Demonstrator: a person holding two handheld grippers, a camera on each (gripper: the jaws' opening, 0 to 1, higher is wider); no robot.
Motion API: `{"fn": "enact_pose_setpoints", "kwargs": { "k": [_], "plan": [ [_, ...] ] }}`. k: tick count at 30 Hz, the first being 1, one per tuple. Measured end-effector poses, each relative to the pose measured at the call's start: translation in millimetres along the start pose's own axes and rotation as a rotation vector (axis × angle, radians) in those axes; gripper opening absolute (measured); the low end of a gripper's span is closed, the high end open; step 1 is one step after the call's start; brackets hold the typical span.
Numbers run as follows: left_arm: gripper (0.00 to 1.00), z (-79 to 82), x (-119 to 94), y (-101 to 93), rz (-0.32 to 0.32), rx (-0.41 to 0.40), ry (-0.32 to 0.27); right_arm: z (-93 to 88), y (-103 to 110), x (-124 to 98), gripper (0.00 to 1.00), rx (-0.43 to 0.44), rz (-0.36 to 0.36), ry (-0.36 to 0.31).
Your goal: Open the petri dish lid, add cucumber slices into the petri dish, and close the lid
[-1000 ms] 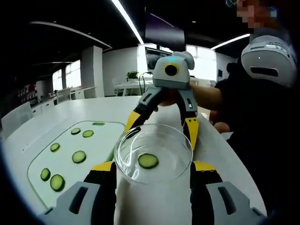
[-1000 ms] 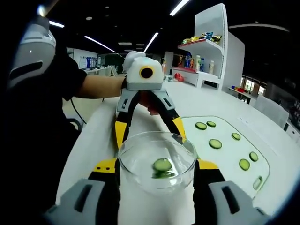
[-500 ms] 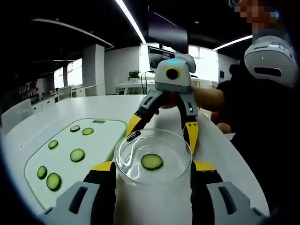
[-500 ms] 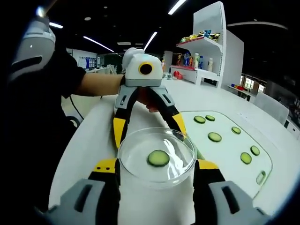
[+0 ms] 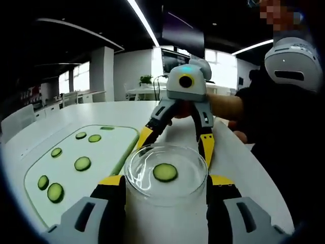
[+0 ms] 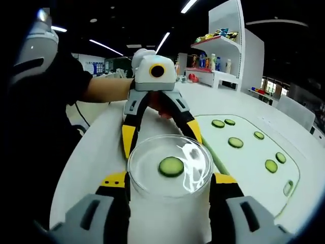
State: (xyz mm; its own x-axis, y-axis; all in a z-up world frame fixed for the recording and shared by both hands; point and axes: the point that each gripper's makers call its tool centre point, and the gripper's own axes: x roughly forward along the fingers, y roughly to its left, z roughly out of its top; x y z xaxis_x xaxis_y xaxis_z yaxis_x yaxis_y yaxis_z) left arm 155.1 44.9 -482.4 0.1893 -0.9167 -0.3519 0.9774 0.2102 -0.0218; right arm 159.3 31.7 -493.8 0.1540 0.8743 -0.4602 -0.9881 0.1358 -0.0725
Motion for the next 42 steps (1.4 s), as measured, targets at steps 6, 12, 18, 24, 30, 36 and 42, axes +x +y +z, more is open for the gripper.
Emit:
{"fn": "enact_pose_setpoints", "kwargs": {
  "k": [6, 12, 18, 24, 30, 36, 42],
  "plan": [
    [0.63, -3.4, 1, 1.0, 0.003, -0.001, 0.005, -0.4, -1, 1, 0.59, 0.022, 0.006, -0.014],
    [0.63, -6.3, 1, 2.2, 0.008, 0.006, -0.002, -0.5, 0, 1, 0.60, 0.032, 0.006, -0.029],
    [0.63, -6.3, 1, 3.1, 0.009, 0.010, -0.003, -2.2, 0, 1, 0.60, 0.041, 0.005, -0.027],
    [0.64, -6.2, 1, 4.5, 0.017, 0.011, -0.002, -2.4, 0, 1, 0.60, 0.039, 0.004, -0.032],
    [0.79, -7.4, -4, 6.3, 0.035, 0.021, 0.000, -2.2, -2, -3, 0.62, 0.061, -0.006, -0.046],
    [0.79, 7.0, -19, 3.5, 0.097, 0.020, -0.063, 0.1, -5, -19, 0.72, 0.089, -0.055, -0.094],
    [0.85, 21.4, -39, -5.3, 0.207, 0.022, -0.123, 1.5, -3, -42, 0.76, 0.120, -0.129, -0.133]
  ]
}}
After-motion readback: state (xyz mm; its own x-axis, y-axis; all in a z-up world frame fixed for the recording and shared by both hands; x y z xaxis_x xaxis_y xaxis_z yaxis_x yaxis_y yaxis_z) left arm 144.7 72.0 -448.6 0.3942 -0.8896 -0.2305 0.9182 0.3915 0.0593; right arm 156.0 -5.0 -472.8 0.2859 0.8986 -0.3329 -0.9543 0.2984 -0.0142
